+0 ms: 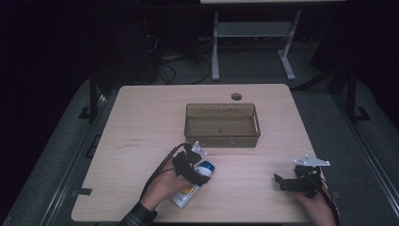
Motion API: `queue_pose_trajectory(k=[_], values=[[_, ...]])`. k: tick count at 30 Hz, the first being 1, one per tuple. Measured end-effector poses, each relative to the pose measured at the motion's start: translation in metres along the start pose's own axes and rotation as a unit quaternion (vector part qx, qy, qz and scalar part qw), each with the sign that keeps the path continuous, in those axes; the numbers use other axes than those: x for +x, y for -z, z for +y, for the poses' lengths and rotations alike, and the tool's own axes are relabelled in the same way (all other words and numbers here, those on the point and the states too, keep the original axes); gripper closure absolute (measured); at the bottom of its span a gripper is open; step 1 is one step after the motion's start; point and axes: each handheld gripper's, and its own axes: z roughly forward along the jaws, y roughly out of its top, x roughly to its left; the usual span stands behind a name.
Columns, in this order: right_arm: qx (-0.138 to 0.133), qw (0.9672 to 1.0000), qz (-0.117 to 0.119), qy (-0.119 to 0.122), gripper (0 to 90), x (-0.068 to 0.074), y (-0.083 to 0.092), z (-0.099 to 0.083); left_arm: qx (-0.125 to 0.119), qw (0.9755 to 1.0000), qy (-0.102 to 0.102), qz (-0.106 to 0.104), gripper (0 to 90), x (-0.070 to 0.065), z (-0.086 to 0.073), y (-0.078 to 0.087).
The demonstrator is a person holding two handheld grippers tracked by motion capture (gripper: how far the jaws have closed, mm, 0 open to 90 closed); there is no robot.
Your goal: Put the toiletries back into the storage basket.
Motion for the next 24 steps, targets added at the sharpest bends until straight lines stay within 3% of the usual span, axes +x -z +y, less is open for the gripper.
queue_pose_trajectory(k=[11, 24], values=[[0.000, 1.0000, 0.000, 0.000, 0.0, 0.000, 0.000, 0.000, 0.026, 0.9996, 0.006, 0.005, 19.4, 0.001, 0.004, -0.018], [0.000, 1.0000, 0.000, 0.000, 0.0, 0.000, 0.000, 0.000, 0.031, 0.9994, 0.003, 0.016, 27.8, 0.000, 0.001, -0.017]])
